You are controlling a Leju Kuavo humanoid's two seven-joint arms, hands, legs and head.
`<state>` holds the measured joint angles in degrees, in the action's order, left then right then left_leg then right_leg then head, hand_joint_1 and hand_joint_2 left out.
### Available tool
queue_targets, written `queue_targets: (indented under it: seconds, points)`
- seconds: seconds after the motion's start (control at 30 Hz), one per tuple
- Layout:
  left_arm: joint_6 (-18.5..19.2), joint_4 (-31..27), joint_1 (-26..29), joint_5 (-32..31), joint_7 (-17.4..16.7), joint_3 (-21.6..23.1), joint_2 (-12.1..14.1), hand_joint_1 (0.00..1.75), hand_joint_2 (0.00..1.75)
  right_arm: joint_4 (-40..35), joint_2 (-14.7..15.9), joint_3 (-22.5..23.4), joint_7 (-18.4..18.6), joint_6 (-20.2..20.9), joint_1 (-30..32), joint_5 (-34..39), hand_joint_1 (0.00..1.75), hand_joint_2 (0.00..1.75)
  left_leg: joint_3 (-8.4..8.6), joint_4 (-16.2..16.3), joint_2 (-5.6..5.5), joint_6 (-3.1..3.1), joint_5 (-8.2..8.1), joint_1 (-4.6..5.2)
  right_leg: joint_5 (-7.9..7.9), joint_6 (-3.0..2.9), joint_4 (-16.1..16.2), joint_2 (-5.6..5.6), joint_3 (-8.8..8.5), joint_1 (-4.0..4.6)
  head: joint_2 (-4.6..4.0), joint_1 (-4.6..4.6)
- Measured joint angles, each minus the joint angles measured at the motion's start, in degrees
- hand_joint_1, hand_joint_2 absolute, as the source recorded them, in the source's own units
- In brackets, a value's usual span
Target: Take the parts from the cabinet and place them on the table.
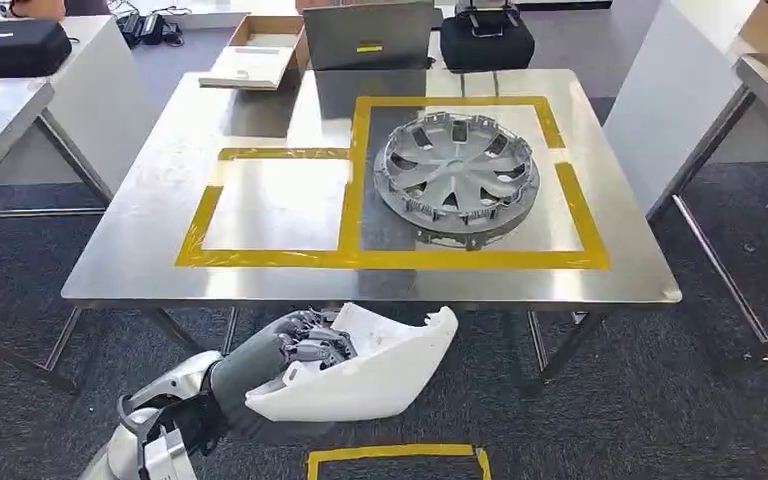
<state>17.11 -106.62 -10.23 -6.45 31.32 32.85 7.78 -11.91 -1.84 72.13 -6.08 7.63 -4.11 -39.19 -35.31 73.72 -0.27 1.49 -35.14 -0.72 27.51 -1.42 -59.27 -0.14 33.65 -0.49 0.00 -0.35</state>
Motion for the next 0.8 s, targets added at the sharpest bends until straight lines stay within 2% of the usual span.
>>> queue_targets:
  seconds: [0.03, 0.07, 0.1, 0.13, 0.17, 0.2, 0.23, 0.27, 0.3, 0.33, 0.4, 0.43, 0.47, 0.5, 0.53, 0.57, 0.6, 0.63, 0.67, 0.7, 0.73, 0.77, 0.8]
  points:
    - [0.0, 0.02, 0.08, 0.0, 0.0, 0.02, 0.06, 1.75, 1.75, 0.0, 0.0, 0.0, 0.0, -0.02, 0.03, 0.0, 0.0, 0.0, -2.13, 1.79, 0.0, 0.02, -2.52, 0.01, 0.6, -0.07, 0.0, 0.11, -0.62, 0.1, 0.0, -0.13]
    - [0.0, 0.04, 0.09, 0.0, 0.0, 0.02, 0.11, 1.75, 1.75, 0.0, 0.0, 0.0, 0.0, 0.0, 0.11, -0.02, 0.0, 0.0, -3.57, 2.04, 0.0, -0.04, -4.07, 0.01, 1.27, -0.11, 0.0, 0.19, -1.39, 0.19, 0.0, -0.15]
    - [0.0, 0.04, 0.1, 0.0, 0.0, 0.02, 0.11, 1.75, 1.75, 0.0, 0.0, 0.0, 0.0, 0.0, 0.15, 0.0, 0.0, 0.0, -4.07, 0.71, 0.0, -0.15, -4.0, 0.03, 1.93, -0.14, 0.0, 0.3, -2.23, 0.28, 0.0, -0.17]
    - [0.0, 0.04, 0.09, 0.0, 0.0, 0.02, 0.11, 1.75, 1.75, 0.0, 0.0, 0.0, 0.04, 0.0, 0.14, 0.0, 0.0, 0.0, -3.83, -2.24, 0.0, -0.4, -2.15, 0.12, 2.64, -0.11, 0.0, 0.39, -3.22, 0.37, 0.0, -0.2]
    - [-0.02, 0.04, 0.08, 0.0, 0.0, 0.02, 0.11, 1.75, 1.75, 0.0, -0.02, 0.0, 0.04, 0.0, 0.12, 0.0, 0.0, 0.0, -3.19, -6.31, 0.01, -0.85, 1.38, 0.32, 3.37, -0.04, 0.01, 0.41, -4.23, 0.47, 0.0, -0.26]
    - [0.0, 0.04, 0.08, 0.0, 0.02, 0.02, 0.18, 1.75, 1.75, 0.0, -0.02, 0.0, 0.02, 0.02, 0.13, -0.02, 0.0, 0.0, -2.63, -10.4, 0.02, -1.34, 6.25, 0.63, 4.06, 0.06, 0.08, 0.4, -4.94, 0.54, 0.0, -0.35]
    - [-0.02, 0.13, 0.21, 0.0, 0.04, 0.0, 0.37, 1.75, 1.75, 0.07, -0.33, 0.0, 0.04, 0.04, 0.06, -0.02, 0.0, 0.0, -2.87, -12.96, -0.07, -1.81, 10.5, 1.13, 4.76, 0.37, -0.26, 0.37, -5.32, 0.73, 0.0, -0.28]
    - [-0.07, 0.24, 0.2, 0.18, 0.09, 0.0, 0.48, 1.75, 1.75, 0.07, -0.31, 0.0, 0.07, 0.04, 0.01, -0.09, 0.0, 0.0, -2.61, -12.76, -0.32, -1.86, 9.22, 1.08, 5.39, 0.86, -0.12, 0.82, -5.5, 0.74, 0.0, -0.35]
    - [-0.07, 0.22, 0.17, 0.24, 0.15, 0.0, 0.5, 1.75, 1.75, 0.04, -0.29, 0.0, 0.07, 0.04, -0.16, -0.11, 0.0, 0.0, -1.94, -12.83, -0.3, -2.02, 9.57, 1.13, 5.97, 1.21, 0.3, 0.69, -6.03, 0.74, 0.0, -0.35]
    - [-0.09, 0.24, 0.06, 0.35, 0.33, -0.04, 0.68, 1.75, 1.75, 0.04, -0.28, 0.0, 0.05, 0.04, -0.08, -0.11, 0.0, 0.0, -1.7, -13.38, -0.41, -2.46, 9.4, 1.0, 5.18, 1.55, -0.63, 0.69, -6.56, 0.74, 0.0, -0.35]
    - [-0.11, 0.2, 0.0, 0.61, 0.65, -0.04, 0.63, 1.75, 1.75, -0.02, 0.11, 0.0, 0.04, 0.0, -0.19, -0.11, 0.0, 0.0, 0.38, -14.13, -0.53, -2.82, 9.2, 0.57, 4.68, 1.99, -2.0, 0.72, -6.63, 0.88, 0.0, -0.37]
    - [-0.13, 0.3, -0.06, 0.74, 0.87, -0.04, 0.74, 1.75, 1.75, 0.02, -0.11, 0.0, 0.04, 0.06, -0.25, -0.11, 0.0, 0.0, 1.53, -14.6, -0.4, -3.14, 8.75, 0.46, 3.98, 2.38, -5.7, 0.54, -4.6, 0.68, 0.0, 0.0]
    - [-0.18, 0.35, -0.12, 0.92, 1.09, -0.04, 0.74, 1.75, 1.75, 0.02, -0.13, 0.0, 0.06, 0.07, -0.48, -0.15, 0.0, 0.0, 1.91, -14.78, -0.39, -3.28, 8.39, 0.44, 4.07, 2.68, -9.91, 0.52, -1.41, 0.49, 0.0, 0.28]
    - [-0.18, 0.42, -0.1, 0.94, 1.2, -0.04, 0.77, 1.75, 1.75, 0.0, -0.11, 0.0, 0.07, 0.09, -0.55, -0.2, 0.0, 0.0, 2.26, -14.89, -0.41, -3.37, 7.94, 0.44, 5.53, 3.12, -13.56, 0.51, 1.84, 0.3, 0.0, 0.26]
    - [-0.22, 0.55, -0.06, 0.94, 1.27, -0.04, 0.83, 1.75, 1.75, 0.0, -0.11, 0.0, 0.06, 0.07, -0.47, -0.2, 0.0, 0.0, 2.67, -14.95, -0.45, -3.4, 7.44, 0.42, 8.03, 3.34, -15.72, 0.5, 4.35, 0.18, 0.0, 0.35]
    - [-0.26, 0.68, -0.06, 0.94, 1.31, -0.04, 0.87, 1.75, 1.75, 0.0, -0.09, 0.0, 0.04, 0.07, -0.34, -0.2, 0.0, 0.0, 3.21, -14.97, -0.56, -3.32, 6.88, 0.36, 10.38, 3.55, -16.47, 0.49, 6.18, 0.06, 0.0, 0.37]
    - [-0.42, 0.81, -0.03, 0.94, 1.38, -0.04, 0.9, 1.75, 1.75, 0.0, -0.09, 0.0, 0.07, 0.07, -0.25, -0.2, 0.0, 0.0, 4.01, -14.97, -0.72, -3.15, 6.2, 0.29, 11.24, 3.74, -15.72, 0.47, 7.22, -0.07, 0.0, 0.44]
    - [-0.53, 0.92, 0.01, 0.94, 1.4, -0.04, 0.9, 1.75, 1.75, 0.0, -0.07, 0.0, 0.07, 0.04, -0.15, -0.22, 0.0, 0.0, 5.06, -14.97, -0.75, -3.01, 5.42, 0.2, 10.28, 3.82, -13.16, 0.43, 7.31, -0.17, 0.0, 0.48]
    - [-0.66, 0.98, 0.01, 0.94, 1.42, -0.04, 0.9, 1.75, 1.75, 0.0, -0.04, 0.0, 0.07, 0.0, -0.11, -0.22, 0.0, 0.0, 6.11, -14.97, -0.74, -2.84, 4.63, 0.11, 7.4, 3.82, -9.35, 0.38, 6.73, -0.23, 0.0, 0.55]
    - [-0.76, 1.03, 0.02, 0.94, 1.44, -0.04, 0.9, 1.75, 1.75, 0.0, -0.02, 0.0, 0.07, 0.0, -0.04, -0.22, 0.0, 0.0, 7.07, -14.97, -0.7, -2.6, 3.94, 0.07, 3.07, 3.81, -5.09, 0.33, 5.95, -0.31, 0.0, 0.59]
    - [-0.79, 1.14, 0.06, 0.94, 1.46, -0.04, 0.92, 1.75, 1.75, 0.02, -0.02, 0.0, 0.07, 0.0, 0.15, -0.22, 0.0, 0.0, 7.15, -15.04, -0.68, -2.29, 3.17, 0.13, -3.38, 3.6, -1.0, 0.21, 5.65, -0.42, 0.0, 0.74]
    - [-0.79, 1.29, 0.27, 0.92, 1.51, 0.0, 0.92, 1.75, 1.75, 0.02, -0.02, 0.0, 0.09, 0.0, 0.14, -0.2, 0.0, 0.0, 8.0, -14.5, -0.86, -1.89, 2.58, 0.34, -4.19, 2.93, -0.47, -0.02, 6.02, -0.04, 0.0, 0.76]
    - [-0.9, 1.31, 0.31, 0.83, 1.51, 0.02, 0.94, 1.75, 1.75, 0.0, 0.0, 0.0, 0.18, 0.0, 0.17, -0.17, 0.0, 0.0, 7.95, -14.86, -0.9, -1.4, 1.92, 0.4, -4.14, 2.42, -0.63, 0.14, 5.4, 0.13, 0.0, 0.68]
